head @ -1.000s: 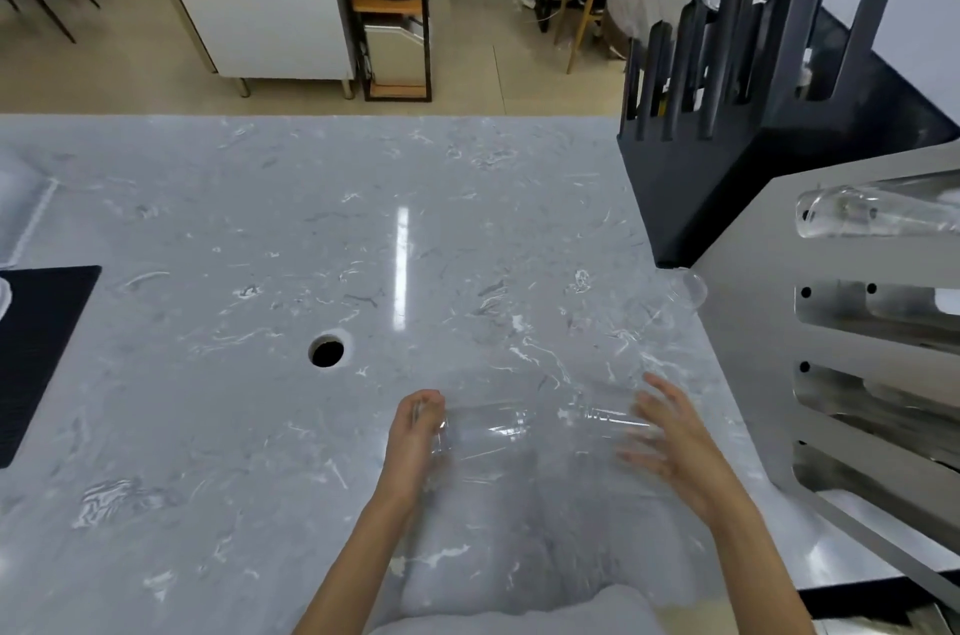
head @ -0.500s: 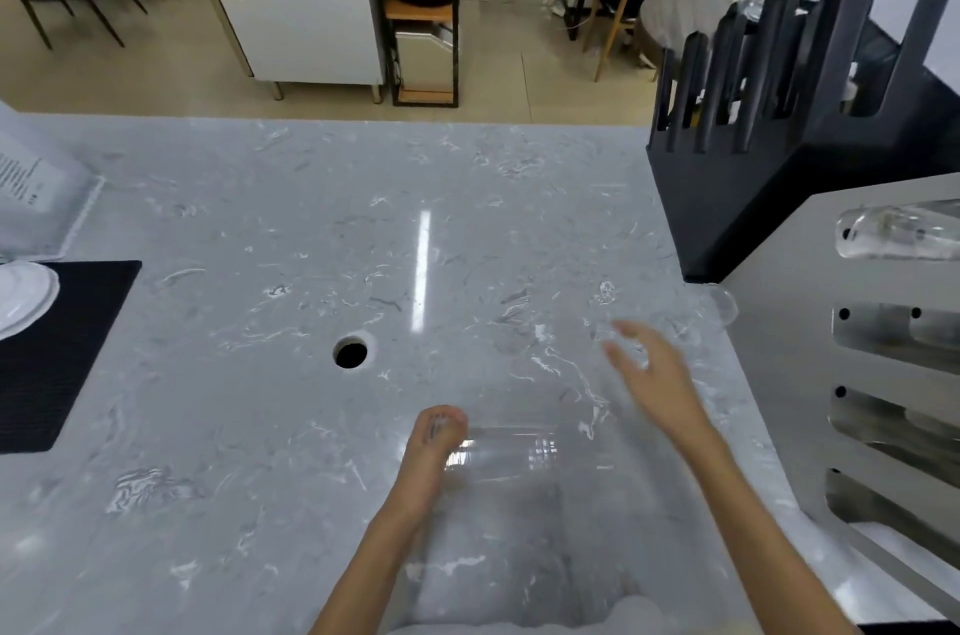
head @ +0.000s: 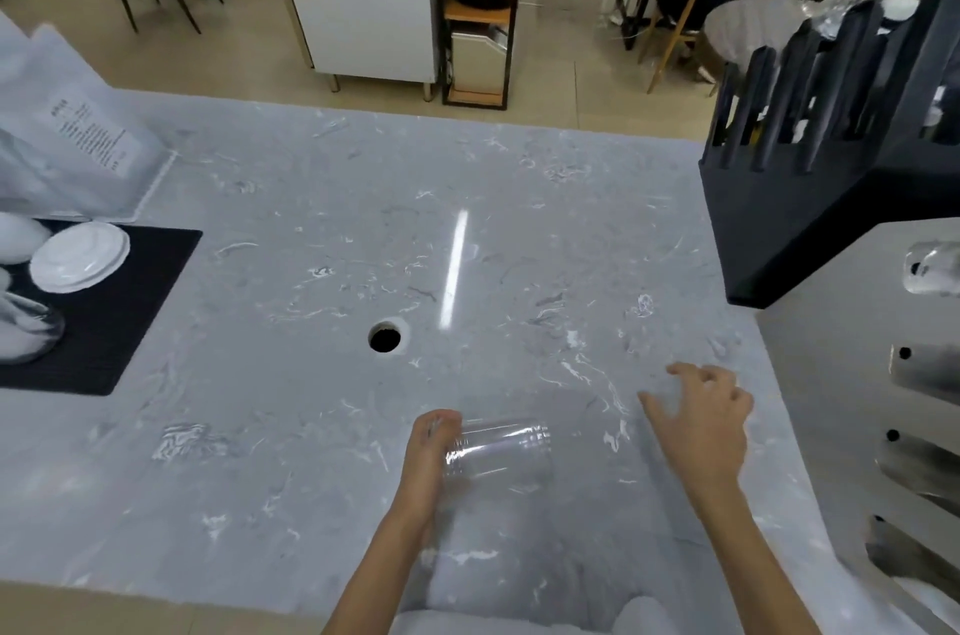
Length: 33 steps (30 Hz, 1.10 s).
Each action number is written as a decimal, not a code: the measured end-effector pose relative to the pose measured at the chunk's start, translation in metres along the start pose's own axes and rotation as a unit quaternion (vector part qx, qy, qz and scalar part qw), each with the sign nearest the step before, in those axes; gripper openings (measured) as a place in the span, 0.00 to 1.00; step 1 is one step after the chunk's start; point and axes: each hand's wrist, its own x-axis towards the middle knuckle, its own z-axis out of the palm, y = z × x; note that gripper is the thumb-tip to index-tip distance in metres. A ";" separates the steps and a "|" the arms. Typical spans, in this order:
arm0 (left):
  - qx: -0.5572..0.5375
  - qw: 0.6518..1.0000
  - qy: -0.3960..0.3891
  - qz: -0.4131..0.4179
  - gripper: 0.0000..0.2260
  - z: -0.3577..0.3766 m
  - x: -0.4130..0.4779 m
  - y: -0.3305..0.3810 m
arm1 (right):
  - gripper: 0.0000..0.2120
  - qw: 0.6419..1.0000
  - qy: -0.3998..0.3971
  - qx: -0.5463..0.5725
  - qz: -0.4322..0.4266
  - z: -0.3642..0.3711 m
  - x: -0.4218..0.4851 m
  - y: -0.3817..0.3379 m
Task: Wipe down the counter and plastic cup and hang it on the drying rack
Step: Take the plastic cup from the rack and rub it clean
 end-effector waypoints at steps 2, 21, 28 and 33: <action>-0.023 0.999 0.013 -0.021 0.06 -0.002 0.002 -0.005 | 0.19 0.999 -0.021 0.006 -0.040 0.004 -0.034 -0.007; 0.154 0.981 -0.117 -0.024 0.18 0.053 -0.035 -0.003 | 0.06 0.816 -0.258 0.495 0.150 -0.017 -0.119 -0.032; 0.117 0.943 -0.228 -0.213 0.23 0.041 -0.028 0.034 | 0.23 0.862 -0.244 0.412 -0.167 -0.061 -0.109 -0.025; 0.188 0.946 -0.265 0.017 0.28 0.101 -0.052 0.058 | 0.20 0.852 -0.171 0.493 0.036 -0.101 -0.097 -0.009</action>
